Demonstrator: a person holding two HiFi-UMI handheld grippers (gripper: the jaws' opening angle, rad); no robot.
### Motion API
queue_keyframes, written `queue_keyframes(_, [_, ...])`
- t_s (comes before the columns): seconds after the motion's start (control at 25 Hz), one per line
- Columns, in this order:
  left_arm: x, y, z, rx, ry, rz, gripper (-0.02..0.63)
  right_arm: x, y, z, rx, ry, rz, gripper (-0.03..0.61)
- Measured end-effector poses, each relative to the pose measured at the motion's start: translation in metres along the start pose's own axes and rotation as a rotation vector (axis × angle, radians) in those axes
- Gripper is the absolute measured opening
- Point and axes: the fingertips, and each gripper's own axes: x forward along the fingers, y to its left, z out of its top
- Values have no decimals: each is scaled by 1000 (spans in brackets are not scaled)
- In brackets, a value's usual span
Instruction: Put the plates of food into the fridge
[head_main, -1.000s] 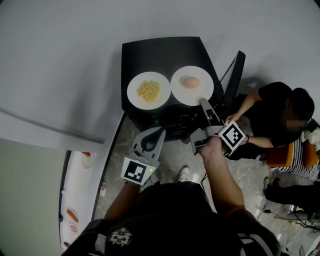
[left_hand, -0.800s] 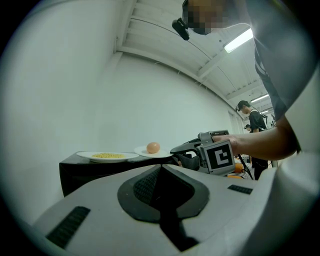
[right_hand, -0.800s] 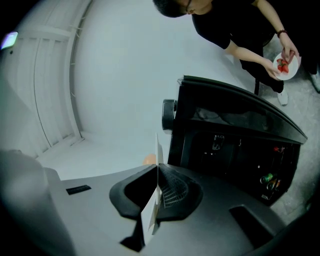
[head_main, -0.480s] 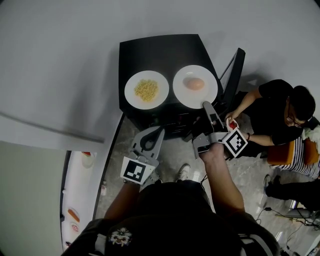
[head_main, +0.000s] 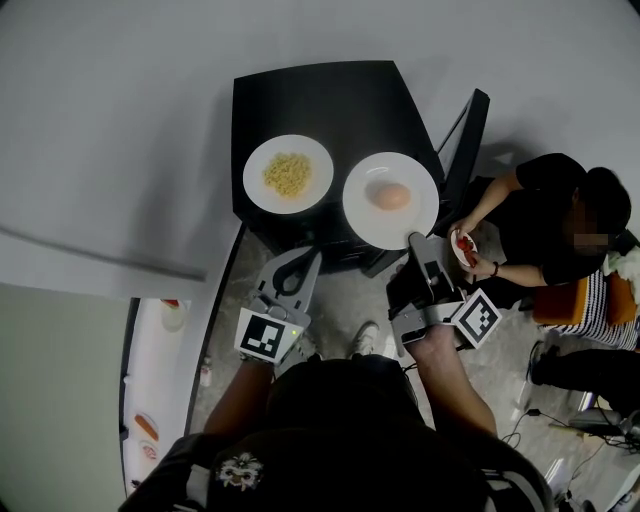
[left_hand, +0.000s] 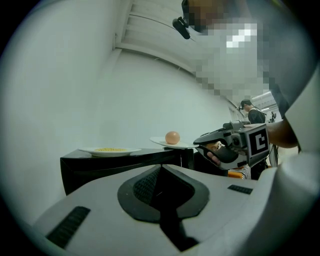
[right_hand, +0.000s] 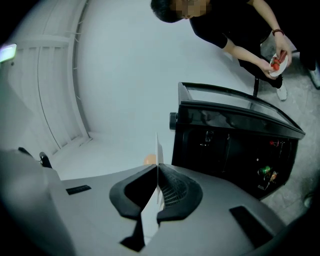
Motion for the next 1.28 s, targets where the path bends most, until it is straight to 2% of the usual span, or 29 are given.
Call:
queue_keyframes(0.4, [-6,19,-26,-9,65,53,21,-35,-21,-25,29,51,-54,29])
queue_keyframes(0.64, [-9,19,-51,-3,110,51,21,-54,-58,-35,77,38,-110,29])
queue_keyframes(1.0, [-14,17,-72,-25,133,58,21,-53,-116,-40,46,44,-209,29])
queue_keyframes(1.28, [-23,28,-79,-29,153,85,21,-43,-142,-29,36,13,-224,29])
